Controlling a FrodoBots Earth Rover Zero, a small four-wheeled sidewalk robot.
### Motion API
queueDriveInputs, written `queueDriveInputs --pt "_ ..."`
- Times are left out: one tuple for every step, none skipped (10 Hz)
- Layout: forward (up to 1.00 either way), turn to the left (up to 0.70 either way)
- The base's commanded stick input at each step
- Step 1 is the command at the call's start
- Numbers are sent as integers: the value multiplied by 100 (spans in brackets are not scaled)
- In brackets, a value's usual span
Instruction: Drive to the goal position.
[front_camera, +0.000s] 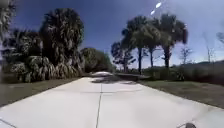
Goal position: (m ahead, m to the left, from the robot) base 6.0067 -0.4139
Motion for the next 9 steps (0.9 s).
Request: queueDriveInputs --pt "100 0" --pt "100 1" --pt "100 13" --pt "100 26" --pt "100 38" --pt "100 11" --pt "100 0" --pt "100 0" --pt "100 0"
